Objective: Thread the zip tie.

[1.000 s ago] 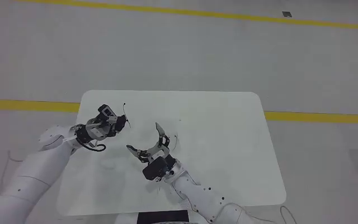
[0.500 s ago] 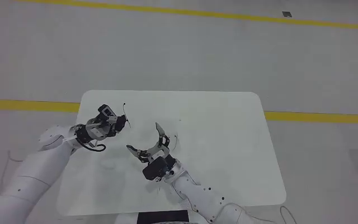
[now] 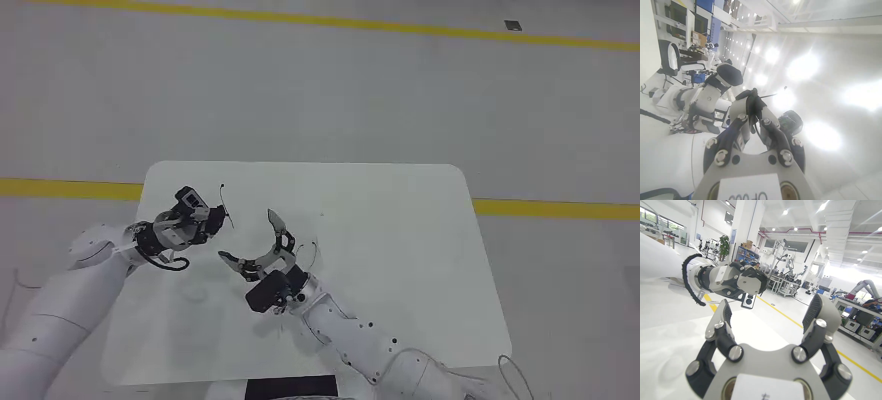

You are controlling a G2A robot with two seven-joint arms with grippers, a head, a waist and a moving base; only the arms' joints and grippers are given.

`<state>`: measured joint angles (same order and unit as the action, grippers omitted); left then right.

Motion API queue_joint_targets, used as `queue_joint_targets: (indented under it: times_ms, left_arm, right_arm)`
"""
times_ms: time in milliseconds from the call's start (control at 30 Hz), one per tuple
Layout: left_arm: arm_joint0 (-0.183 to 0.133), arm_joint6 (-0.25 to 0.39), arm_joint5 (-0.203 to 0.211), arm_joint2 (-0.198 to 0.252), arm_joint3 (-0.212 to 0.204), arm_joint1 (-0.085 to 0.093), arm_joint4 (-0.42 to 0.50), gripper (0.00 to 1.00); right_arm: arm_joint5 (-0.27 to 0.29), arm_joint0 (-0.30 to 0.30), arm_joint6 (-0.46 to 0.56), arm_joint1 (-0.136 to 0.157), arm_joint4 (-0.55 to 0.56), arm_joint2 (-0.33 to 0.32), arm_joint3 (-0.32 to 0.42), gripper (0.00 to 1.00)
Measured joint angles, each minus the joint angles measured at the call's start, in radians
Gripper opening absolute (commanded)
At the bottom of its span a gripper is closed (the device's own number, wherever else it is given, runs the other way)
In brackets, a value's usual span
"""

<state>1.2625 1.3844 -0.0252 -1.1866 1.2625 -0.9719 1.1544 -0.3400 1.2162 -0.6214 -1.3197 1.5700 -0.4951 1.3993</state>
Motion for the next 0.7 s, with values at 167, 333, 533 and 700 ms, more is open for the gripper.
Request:
queue_joint_targets:
  times_ms: [167, 333, 533, 700]
  left_arm:
    - [0.000, 0.000, 0.000, 0.000, 0.000, 0.000, 0.000, 0.00]
    - [0.000, 0.000, 0.000, 0.000, 0.000, 0.000, 0.000, 0.00]
    - [0.000, 0.000, 0.000, 0.000, 0.000, 0.000, 0.000, 0.00]
    - [0.000, 0.000, 0.000, 0.000, 0.000, 0.000, 0.000, 0.00]
  right_arm:
    - [0.000, -0.019, 0.002, -0.013, 0.000, 0.014, -0.019, 0.38]
    - [0.000, -0.022, -0.008, -0.023, 0.000, 0.010, -0.033, 0.32]
    - [0.000, -0.024, -0.024, -0.031, 0.000, 0.005, -0.047, 0.29]
    - [0.000, -0.027, -0.033, -0.035, 0.000, 0.006, -0.055, 0.29]
